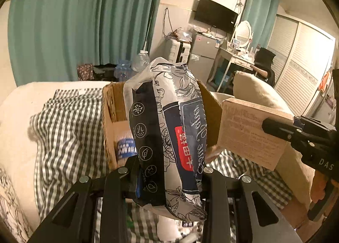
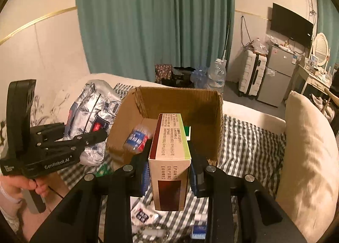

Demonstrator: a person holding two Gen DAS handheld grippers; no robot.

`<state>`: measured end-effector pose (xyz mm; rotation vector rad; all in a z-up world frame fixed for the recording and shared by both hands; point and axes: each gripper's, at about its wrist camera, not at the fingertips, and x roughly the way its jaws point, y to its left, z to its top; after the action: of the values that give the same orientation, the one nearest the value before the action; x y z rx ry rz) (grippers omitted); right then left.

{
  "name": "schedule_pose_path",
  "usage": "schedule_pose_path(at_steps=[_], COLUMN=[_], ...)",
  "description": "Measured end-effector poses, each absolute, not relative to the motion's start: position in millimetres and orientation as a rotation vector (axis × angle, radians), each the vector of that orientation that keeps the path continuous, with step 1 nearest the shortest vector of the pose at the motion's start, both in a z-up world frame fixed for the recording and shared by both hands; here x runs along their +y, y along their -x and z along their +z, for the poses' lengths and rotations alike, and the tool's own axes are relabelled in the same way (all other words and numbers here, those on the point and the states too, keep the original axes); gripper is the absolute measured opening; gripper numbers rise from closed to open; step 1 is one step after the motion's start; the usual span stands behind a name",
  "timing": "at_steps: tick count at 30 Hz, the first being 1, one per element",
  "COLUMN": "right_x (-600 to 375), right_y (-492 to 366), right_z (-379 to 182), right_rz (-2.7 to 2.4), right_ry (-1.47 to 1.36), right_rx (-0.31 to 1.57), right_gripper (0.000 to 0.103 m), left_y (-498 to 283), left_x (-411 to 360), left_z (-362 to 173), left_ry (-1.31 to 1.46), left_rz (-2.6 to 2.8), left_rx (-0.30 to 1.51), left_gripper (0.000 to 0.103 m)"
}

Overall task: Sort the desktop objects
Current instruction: 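Carry the tissue pack and red-white box into the cardboard box and release both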

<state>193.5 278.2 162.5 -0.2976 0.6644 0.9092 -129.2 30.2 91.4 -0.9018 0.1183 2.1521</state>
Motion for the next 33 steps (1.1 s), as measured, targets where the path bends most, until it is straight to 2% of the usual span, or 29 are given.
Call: schedule_pose_path(at_steps=[9,18,22,30,31,33], right_x=[302,335,350,364,365,367], right_y=[-236,-294,-321,-348,-348,-345], right_z=[149,108,86,64,65,66], right_rz=[0.876,0.802,0.766,0.721,0.728,0.742], right_ry=[0.272,0.275,0.268,0.263,0.255,0.249], right_rx=[0.676,0.743,0.767,0.784,0.784,0.780], right_gripper=[0.029,0.029,0.029,0.029,0.032,0.043], left_y=[171,228,241,262,262,263], left_x=[53,81,101,116,114,111], left_z=[78,28,20,12,13,13], left_ry=[0.922,1.056,1.056,1.120,1.123,1.139], left_rz=[2.147,2.126,2.127,2.107,2.104,2.096], left_rx=[0.130,0.113,0.179,0.149,0.141,0.135], left_gripper=[0.032,0.032,0.032,0.033,0.035,0.056])
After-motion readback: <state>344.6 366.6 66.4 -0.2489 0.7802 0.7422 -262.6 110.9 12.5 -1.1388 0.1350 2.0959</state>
